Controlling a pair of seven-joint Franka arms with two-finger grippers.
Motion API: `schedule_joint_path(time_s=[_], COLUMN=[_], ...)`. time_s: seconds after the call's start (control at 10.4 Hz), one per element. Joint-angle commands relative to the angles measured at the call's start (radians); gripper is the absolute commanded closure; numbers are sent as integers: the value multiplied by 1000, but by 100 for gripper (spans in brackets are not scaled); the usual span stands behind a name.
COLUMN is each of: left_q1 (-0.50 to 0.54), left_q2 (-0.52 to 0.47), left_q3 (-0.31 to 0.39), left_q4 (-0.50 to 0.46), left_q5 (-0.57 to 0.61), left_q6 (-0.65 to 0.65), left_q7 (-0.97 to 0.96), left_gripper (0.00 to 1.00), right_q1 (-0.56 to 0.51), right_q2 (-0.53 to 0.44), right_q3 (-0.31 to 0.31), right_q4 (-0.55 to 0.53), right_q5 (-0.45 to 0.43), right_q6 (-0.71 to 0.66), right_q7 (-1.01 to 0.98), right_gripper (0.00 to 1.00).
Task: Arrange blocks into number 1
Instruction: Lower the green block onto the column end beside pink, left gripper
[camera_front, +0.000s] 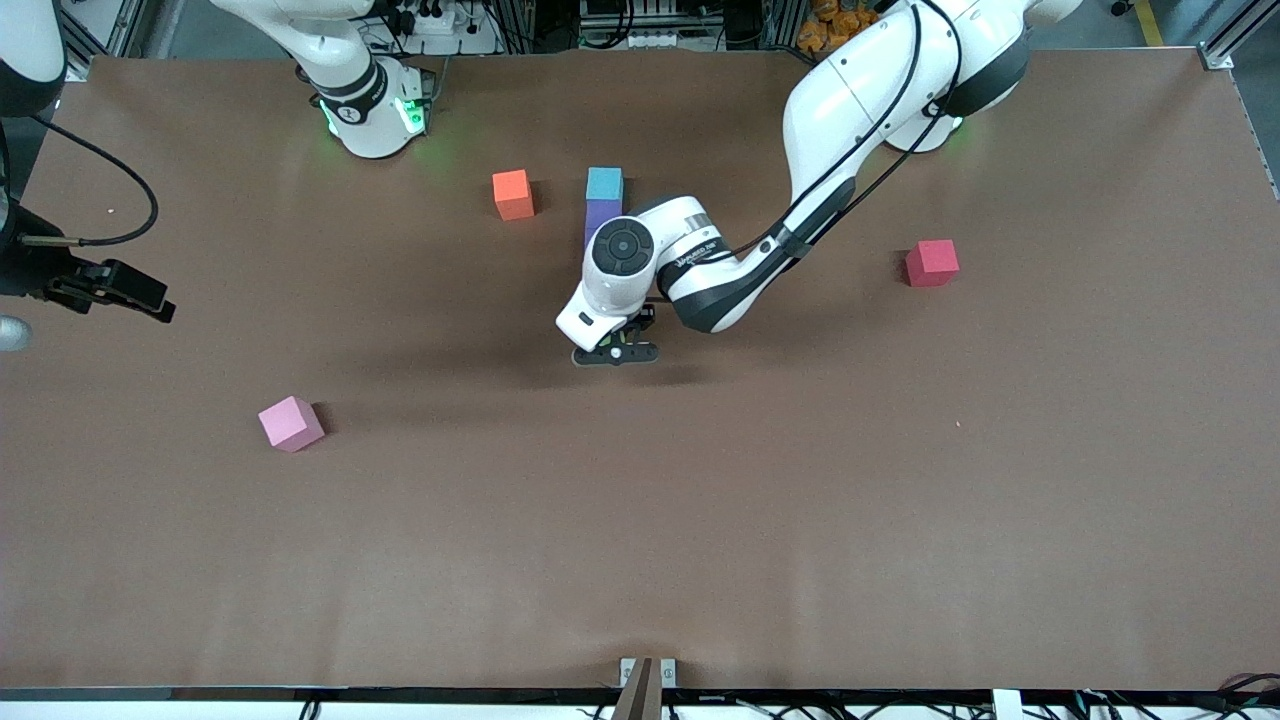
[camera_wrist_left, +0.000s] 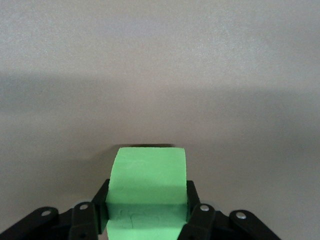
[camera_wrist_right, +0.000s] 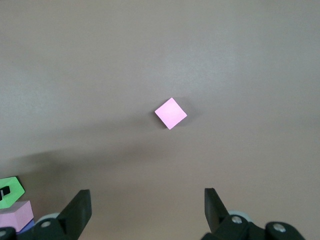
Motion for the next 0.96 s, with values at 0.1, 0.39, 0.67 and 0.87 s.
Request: schedule_joint_path(time_s=[0.1,0.39,0.67,0.87], left_q1=[-27,-35,-37,-40], left_q2=[8,8,8,6], left_q3=[16,16,17,17], left_q4=[20,17,12,9], left_q5=[-21,-21,-7,-4], left_q6=[3,2,2,2], left_q7=[-20,-20,-10,-10], left_gripper=[100,100,1,0], right_q1=[-19,-17,-15,-14], right_q2=[5,7,13,14], right_q3=[11,13,11,11], right_q4=[9,9,9,9], right_q5=[16,16,16,16], right_q6=[-11,-9,-6,-2], right_q7=[-4,-2,2,2], right_gripper=[0,0,0,0])
